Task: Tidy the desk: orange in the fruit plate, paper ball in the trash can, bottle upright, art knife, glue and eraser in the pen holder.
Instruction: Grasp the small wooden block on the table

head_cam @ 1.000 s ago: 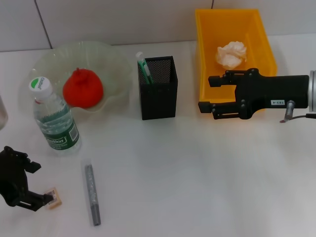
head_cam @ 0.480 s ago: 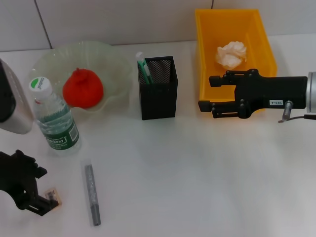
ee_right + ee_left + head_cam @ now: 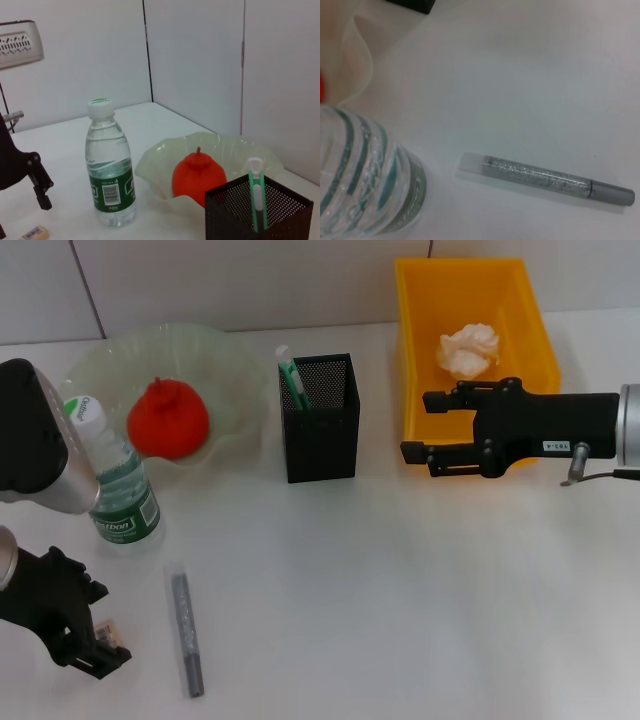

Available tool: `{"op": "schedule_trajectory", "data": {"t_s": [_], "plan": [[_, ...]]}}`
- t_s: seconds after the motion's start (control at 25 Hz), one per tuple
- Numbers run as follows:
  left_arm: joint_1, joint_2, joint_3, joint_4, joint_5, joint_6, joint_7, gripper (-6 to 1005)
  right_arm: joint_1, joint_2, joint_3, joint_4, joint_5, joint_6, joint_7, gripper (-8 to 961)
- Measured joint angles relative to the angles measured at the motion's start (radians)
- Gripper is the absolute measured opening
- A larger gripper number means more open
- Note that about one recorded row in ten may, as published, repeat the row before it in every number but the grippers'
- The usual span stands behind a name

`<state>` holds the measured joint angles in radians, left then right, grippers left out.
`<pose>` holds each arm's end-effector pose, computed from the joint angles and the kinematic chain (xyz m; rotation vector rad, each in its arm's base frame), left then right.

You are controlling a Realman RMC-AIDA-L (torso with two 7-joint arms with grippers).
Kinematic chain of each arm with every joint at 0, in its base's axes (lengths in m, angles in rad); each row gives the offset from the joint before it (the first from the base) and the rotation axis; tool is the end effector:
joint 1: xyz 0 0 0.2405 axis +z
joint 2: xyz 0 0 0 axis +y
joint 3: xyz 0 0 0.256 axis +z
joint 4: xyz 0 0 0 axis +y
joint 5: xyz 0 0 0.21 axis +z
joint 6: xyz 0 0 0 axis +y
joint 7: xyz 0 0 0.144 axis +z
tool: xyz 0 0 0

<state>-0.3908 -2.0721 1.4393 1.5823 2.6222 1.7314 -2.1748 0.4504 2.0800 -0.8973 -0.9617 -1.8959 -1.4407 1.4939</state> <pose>-0.2111 0.2990 0.0195 -2.7982 -0.4879 0.7292 0.2396 0.3498 0.0293 -2.6522 0.4362 0.5487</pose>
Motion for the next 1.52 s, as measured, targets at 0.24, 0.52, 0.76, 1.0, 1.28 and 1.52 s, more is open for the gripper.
{"op": "schedule_trajectory", "data": {"t_s": [0.24, 0.52, 0.76, 1.0, 1.28, 1.52], "plan": [[-0.005, 0.000, 0.018, -0.001, 0.001, -0.009, -0.023, 786, 0.001, 0.000, 0.000, 0.000, 0.000, 0.009, -0.001, 767], [-0.013, 0.000, 0.039, -0.021, 0.007, -0.018, -0.046, 786, 0.001, 0.000, 0.000, 0.003, 0.000, 0.012, -0.001, 766], [-0.017, 0.000, 0.060, -0.036, 0.039, -0.029, -0.067, 787, 0.001, 0.000, 0.000, 0.003, 0.000, 0.012, -0.001, 766], [-0.025, 0.000, 0.095, -0.054, 0.068, -0.045, -0.092, 786, 0.001, 0.000, 0.000, 0.003, 0.000, 0.013, -0.001, 766], [-0.044, 0.000, 0.096, -0.091, 0.078, -0.045, -0.107, 786, 0.001, 0.000, 0.000, 0.003, 0.000, 0.014, -0.001, 767], [-0.045, 0.000, 0.100, -0.095, 0.078, -0.053, -0.108, 787, 0.001, 0.000, 0.000, 0.015, 0.000, 0.024, -0.001, 767]]}}
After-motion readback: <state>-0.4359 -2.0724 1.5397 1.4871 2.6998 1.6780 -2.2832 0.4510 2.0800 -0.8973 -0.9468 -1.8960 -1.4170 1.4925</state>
